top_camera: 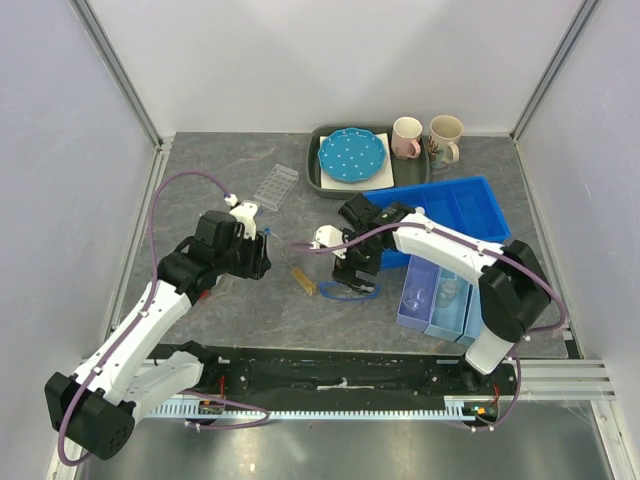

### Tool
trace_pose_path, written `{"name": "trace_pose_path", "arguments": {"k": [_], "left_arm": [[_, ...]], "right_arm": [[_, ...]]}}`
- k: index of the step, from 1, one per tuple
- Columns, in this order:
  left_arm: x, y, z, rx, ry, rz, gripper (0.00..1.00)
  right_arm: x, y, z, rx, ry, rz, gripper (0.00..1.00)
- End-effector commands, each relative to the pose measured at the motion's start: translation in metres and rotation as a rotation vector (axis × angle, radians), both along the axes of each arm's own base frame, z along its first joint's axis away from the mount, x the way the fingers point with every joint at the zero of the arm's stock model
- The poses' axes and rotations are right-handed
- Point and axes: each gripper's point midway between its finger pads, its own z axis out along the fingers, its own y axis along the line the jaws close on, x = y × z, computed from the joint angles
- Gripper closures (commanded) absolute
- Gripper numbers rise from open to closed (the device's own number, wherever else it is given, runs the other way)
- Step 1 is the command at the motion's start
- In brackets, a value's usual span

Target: Organize the chemistry lab equipment

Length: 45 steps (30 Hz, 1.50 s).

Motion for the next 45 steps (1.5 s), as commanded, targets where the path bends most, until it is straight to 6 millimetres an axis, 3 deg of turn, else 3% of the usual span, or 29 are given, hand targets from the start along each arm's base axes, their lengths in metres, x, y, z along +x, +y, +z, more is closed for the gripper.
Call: {"name": "trace_pose_path", "arguments": {"k": [1,7,15,20,37,42,45], "left_arm": [[0.006,-0.001,0.01,-0.032,-0.047,0.023,0.45],[0.006,-0.002,0.009,-0.032,-0.043,0.019,0.45],[0.006,-0.002,0.008,-0.03,-0.039,0.019,0.45],[0.006,-0.003,0.007,-0.032,-0.037,0.015,0.45],[0.006,-0.004,0.004,-0.031,-0.022,0.008,0.44],[0.006,-0.004,0.004,-0.031,-0.023,0.009,0.44],[0.006,-0.004,0.004,-0.03,-0.024,0.008,0.44]], "right_arm": [[0.02,-0.005,-0.019,-0.062,-0.078,-0.023,0.02],[0.046,-0.001,-0.028,-0.049,-0.237,0.065,0.02],[0.036,0.013,-0.034,0.059,-0.313,0.313,0.02],[0.042,0.022,-0.032,0.089,-0.34,0.338,0.1],[0.009,0.035,-0.04,0.171,-0.241,0.388,0.35],[0.002,0.035,-0.033,0.174,-0.255,0.391,0.34],[0.002,0.03,-0.026,0.163,-0.287,0.393,0.28]]}}
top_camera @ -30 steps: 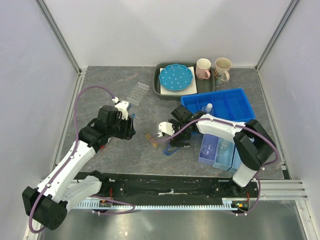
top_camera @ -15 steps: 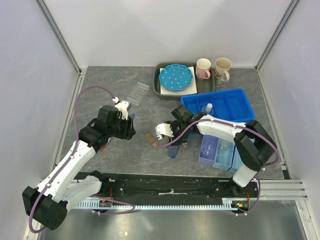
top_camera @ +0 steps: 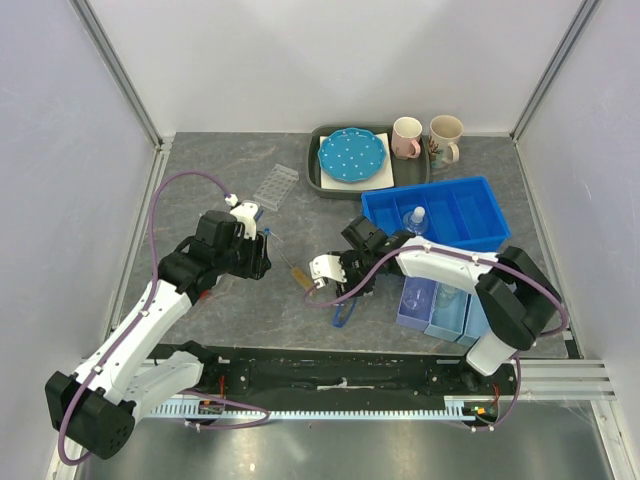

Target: Organize the chemistry lab equipment

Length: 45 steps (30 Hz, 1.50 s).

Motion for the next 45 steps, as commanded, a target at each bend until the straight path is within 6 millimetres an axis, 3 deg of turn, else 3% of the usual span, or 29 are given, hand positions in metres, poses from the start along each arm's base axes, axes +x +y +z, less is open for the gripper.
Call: {"name": "trace_pose_path", "arguments": {"k": [1,9,12,17,28,45], "left_arm": [[0.006,-0.004,0.004,-0.029,-0.023,0.01,0.44],[0.006,-0.004,0.004,-0.03,-0.022,0.009,0.44],[0.007,-0.004,0.003,-0.027,-0.021,0.012,0.44],[0.006,-0.003,0.002,-0.025,-0.019,0.013,0.44],[0.007,-0.004,0.001,-0.025,-0.014,0.011,0.44],[0.006,-0.004,0.0,-0.023,-0.008,0.007,0.44]], "right_arm": [[-0.002,0.002,0.026,0.049,-0.057,0.01,0.24],[-0.01,0.005,0.056,0.095,-0.069,0.061,0.14],[-0.03,0.006,0.042,0.073,-0.046,0.173,0.11],[-0.046,0.013,0.016,0.026,-0.08,0.295,0.14],[-0.036,0.023,-0.001,-0.019,-0.186,0.325,0.33],[-0.034,0.019,-0.015,-0.056,-0.225,0.332,0.63]]}}
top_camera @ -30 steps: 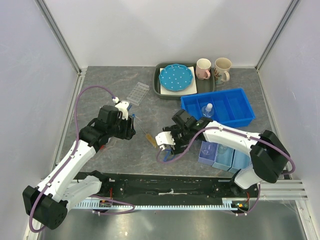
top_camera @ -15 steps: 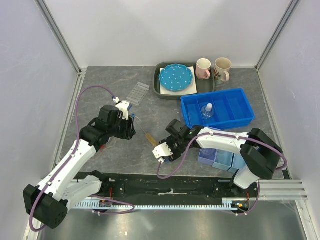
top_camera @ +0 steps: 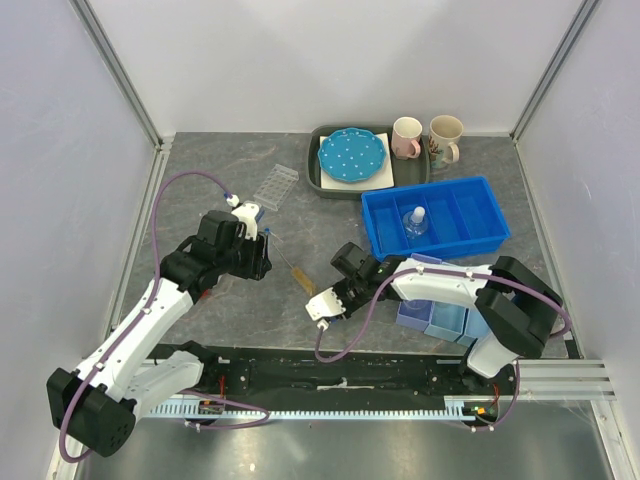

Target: Organize the chemistry lab equipment

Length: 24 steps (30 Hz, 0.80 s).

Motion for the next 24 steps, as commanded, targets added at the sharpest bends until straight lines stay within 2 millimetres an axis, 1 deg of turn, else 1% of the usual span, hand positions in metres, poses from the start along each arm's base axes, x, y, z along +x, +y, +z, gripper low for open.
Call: {"name": "trace_pose_path", "arguments": {"k": [1,2,6,11,15,16,17,18,20,21,22,23,24], "left_arm": [[0.007,-0.004,0.006,-0.032,-0.029,0.008,0.44],[0.007,-0.004,0.005,-0.031,-0.026,0.01,0.44],[0.006,-0.004,0.005,-0.033,-0.025,0.008,0.44],[0.007,-0.004,0.006,-0.031,-0.027,0.013,0.44],[0.007,-0.003,0.008,-0.032,-0.036,0.016,0.44],[0.007,-0.002,0.009,-0.031,-0.044,0.02,0.44],[0.008,0.001,0.012,-0.024,-0.056,0.035,0.44],[0.009,0.003,0.014,-0.022,-0.067,0.047,0.44],[0.01,0.01,0.023,-0.017,-0.108,0.079,0.44],[0.009,0.011,0.026,-0.023,-0.119,0.086,0.44],[0.011,0.015,0.029,-0.014,-0.138,0.108,0.44],[0.011,0.02,0.036,-0.014,-0.167,0.129,0.44],[0.011,0.022,0.038,-0.014,-0.181,0.14,0.44]], "right_arm": [[0.0,0.001,-0.004,0.001,-0.021,0.017,0.64],[-0.001,0.0,-0.005,-0.003,-0.02,0.016,0.67],[-0.001,0.003,0.001,0.02,-0.007,-0.008,0.74],[0.004,0.01,0.019,0.07,-0.002,-0.077,0.81],[0.009,0.013,0.033,0.109,0.039,-0.158,0.84],[0.013,0.011,0.037,0.123,0.06,-0.201,0.84],[0.014,0.013,0.044,0.14,0.079,-0.214,0.84],[0.021,0.011,0.052,0.161,0.086,-0.245,0.85],[0.026,0.011,0.068,0.195,0.128,-0.296,0.85],[0.032,0.006,0.074,0.208,0.142,-0.334,0.85],[0.037,0.005,0.088,0.232,0.146,-0.357,0.85],[0.04,0.003,0.095,0.248,0.168,-0.397,0.84],[0.048,-0.004,0.105,0.274,0.177,-0.428,0.84]]}}
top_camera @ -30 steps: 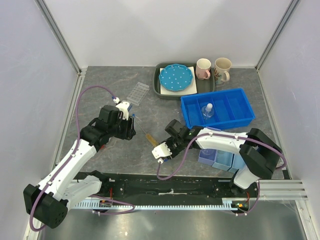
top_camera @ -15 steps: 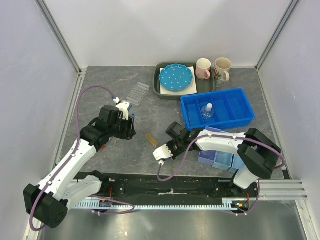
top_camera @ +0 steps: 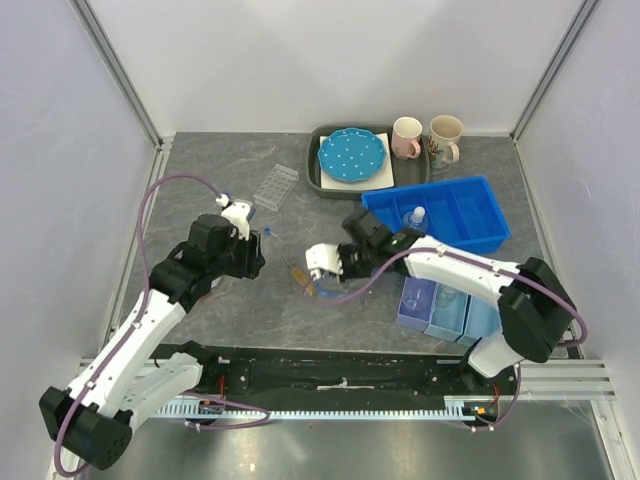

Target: Organize the chemistry lab equipment

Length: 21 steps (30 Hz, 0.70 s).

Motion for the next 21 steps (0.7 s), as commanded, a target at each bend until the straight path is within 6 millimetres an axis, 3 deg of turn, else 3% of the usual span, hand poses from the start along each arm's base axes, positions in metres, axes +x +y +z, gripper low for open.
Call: {"name": "trace_pose_path", "arguments": {"k": [1,5,8,9,11,12,13,14,15,17,18,20,21], "left_arm": [[0.01,0.014,0.027,-0.024,-0.122,0.104,0.44],[0.009,0.019,0.035,-0.029,-0.161,0.125,0.43],[0.009,0.018,0.035,-0.029,-0.162,0.121,0.43],[0.008,0.018,0.035,-0.029,-0.16,0.119,0.43],[0.008,0.017,0.035,-0.031,-0.159,0.111,0.43],[0.008,0.017,0.035,-0.029,-0.16,0.108,0.43],[0.009,0.016,0.034,-0.03,-0.156,0.108,0.43],[0.008,0.016,0.035,-0.03,-0.158,0.106,0.43],[0.008,0.016,0.034,-0.031,-0.157,0.105,0.43],[0.009,0.015,0.035,-0.033,-0.156,0.099,0.43],[0.008,0.014,0.034,-0.032,-0.154,0.097,0.43],[0.008,0.014,0.032,-0.032,-0.148,0.093,0.43],[0.009,0.013,0.032,-0.032,-0.148,0.093,0.43]], "right_arm": [[0.018,-0.004,0.063,0.154,0.051,-0.137,0.84],[0.053,-0.028,0.098,0.238,0.043,-0.286,0.84],[0.088,-0.06,0.121,0.313,0.057,-0.452,0.84],[0.106,-0.084,0.124,0.336,0.066,-0.547,0.85],[0.124,-0.107,0.135,0.372,0.06,-0.629,0.84],[0.138,-0.135,0.137,0.386,0.053,-0.709,0.85],[0.146,-0.147,0.141,0.405,0.052,-0.759,0.84],[0.153,-0.16,0.142,0.416,0.056,-0.8,0.85],[0.164,-0.19,0.139,0.424,0.058,-0.883,0.84],[0.175,-0.217,0.139,0.46,0.073,-0.975,0.84],[0.182,-0.245,0.13,0.461,0.081,-1.048,0.84],[0.191,-0.266,0.121,0.467,0.082,-1.107,0.84],[0.196,-0.282,0.107,0.459,0.108,-1.154,0.84]]}}
